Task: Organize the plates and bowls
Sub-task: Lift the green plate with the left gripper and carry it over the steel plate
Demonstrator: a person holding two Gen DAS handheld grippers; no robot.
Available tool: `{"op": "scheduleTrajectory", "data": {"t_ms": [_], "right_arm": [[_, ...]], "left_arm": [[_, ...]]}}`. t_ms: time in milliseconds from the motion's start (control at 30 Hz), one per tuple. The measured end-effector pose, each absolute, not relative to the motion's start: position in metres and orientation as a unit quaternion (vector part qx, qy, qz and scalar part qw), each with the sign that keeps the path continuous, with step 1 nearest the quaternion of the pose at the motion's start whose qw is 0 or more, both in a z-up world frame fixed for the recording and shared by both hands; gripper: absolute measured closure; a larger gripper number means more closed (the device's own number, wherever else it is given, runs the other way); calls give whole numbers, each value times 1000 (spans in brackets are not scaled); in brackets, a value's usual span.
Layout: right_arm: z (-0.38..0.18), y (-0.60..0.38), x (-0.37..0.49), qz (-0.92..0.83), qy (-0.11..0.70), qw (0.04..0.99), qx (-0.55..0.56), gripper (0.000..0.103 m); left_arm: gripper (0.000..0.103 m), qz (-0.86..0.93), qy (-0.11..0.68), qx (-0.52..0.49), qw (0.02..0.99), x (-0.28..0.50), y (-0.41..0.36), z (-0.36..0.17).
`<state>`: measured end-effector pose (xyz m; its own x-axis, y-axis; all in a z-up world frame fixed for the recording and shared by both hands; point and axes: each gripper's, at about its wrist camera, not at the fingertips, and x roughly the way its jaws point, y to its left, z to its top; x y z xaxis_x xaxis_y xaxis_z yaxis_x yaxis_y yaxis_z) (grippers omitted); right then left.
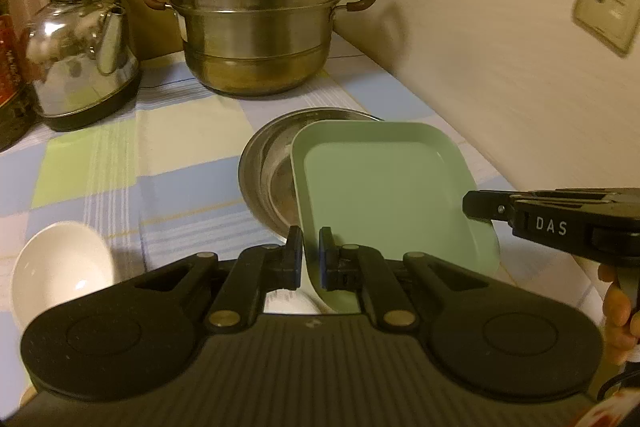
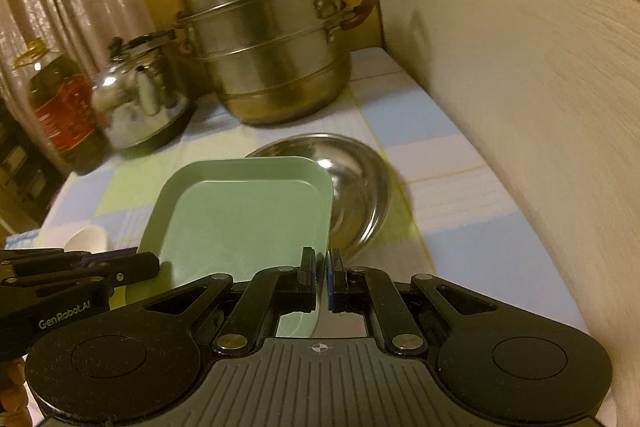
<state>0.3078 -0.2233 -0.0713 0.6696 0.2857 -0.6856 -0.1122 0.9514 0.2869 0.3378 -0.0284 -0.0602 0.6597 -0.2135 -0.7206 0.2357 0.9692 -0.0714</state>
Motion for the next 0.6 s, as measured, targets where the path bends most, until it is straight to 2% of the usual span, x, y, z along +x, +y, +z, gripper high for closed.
{"op": "scheduleTrajectory", "data": {"t_ms": [600], "right_arm": [[-133, -220, 416, 93, 433, 891, 100, 98]], "left_arm": [[96, -117, 443, 12, 889, 436, -32, -116]]}}
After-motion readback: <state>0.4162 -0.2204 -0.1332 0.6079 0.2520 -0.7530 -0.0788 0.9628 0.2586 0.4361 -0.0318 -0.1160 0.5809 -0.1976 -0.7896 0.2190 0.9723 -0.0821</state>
